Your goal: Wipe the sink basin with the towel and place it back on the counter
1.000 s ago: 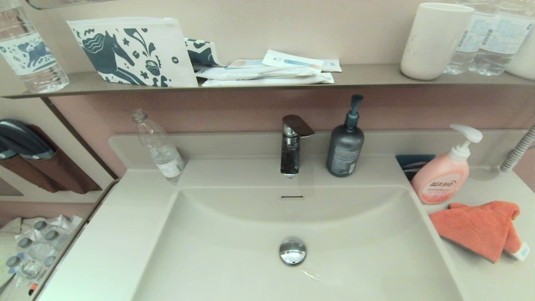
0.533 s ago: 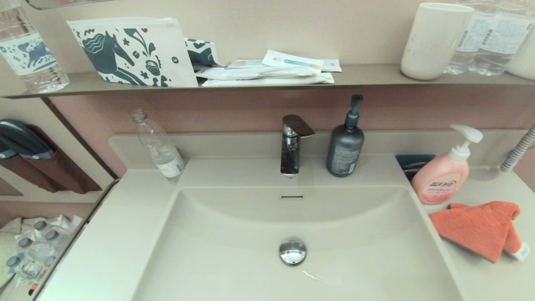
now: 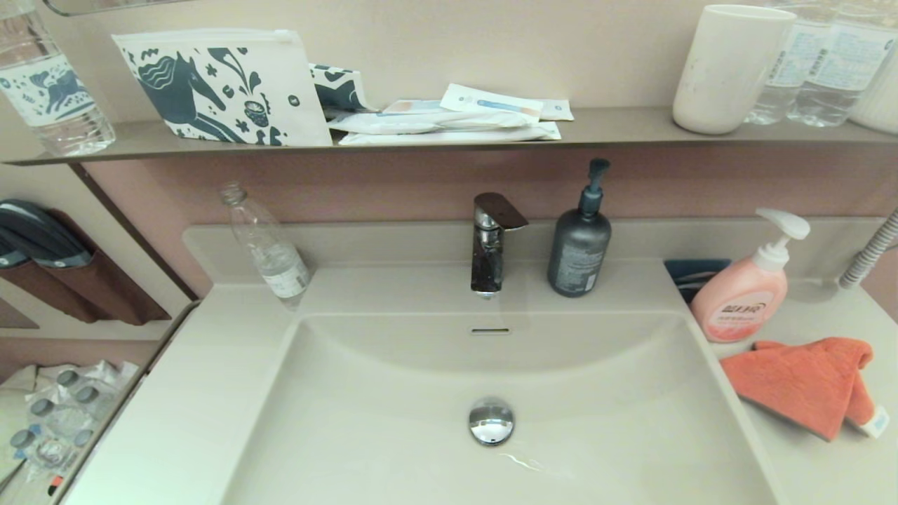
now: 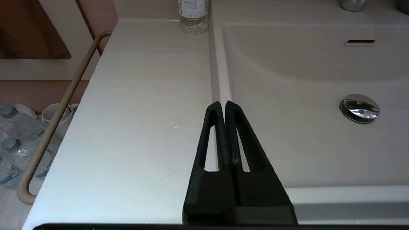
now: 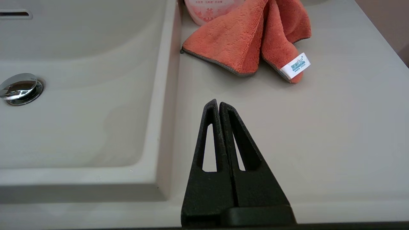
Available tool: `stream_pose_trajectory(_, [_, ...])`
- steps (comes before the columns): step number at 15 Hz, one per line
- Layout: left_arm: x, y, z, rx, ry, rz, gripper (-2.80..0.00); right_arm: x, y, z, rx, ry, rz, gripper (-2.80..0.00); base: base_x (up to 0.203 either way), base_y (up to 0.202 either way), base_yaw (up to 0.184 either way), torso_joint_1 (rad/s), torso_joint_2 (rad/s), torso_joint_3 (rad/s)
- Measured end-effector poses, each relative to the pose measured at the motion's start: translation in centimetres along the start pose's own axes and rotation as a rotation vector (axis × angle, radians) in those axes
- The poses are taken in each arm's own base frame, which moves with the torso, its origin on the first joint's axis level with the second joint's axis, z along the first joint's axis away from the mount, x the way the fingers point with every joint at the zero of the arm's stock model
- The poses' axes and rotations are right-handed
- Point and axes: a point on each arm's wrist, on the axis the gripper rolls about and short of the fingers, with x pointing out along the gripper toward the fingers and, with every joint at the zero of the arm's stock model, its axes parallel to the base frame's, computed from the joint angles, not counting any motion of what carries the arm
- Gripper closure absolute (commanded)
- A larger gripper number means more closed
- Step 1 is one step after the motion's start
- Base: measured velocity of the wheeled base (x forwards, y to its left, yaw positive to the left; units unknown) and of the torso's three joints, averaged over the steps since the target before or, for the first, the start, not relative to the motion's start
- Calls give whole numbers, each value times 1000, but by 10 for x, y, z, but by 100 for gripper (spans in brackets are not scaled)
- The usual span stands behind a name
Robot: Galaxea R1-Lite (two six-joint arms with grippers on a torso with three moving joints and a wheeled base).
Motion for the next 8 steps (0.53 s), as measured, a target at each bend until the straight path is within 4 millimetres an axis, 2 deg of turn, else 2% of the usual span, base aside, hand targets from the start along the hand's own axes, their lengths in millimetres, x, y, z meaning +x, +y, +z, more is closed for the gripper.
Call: stream_pose_trajectory(8, [0, 0, 0, 0, 0, 0, 0, 0, 0, 0, 4, 0, -1, 0, 0, 0, 0, 0, 0, 0])
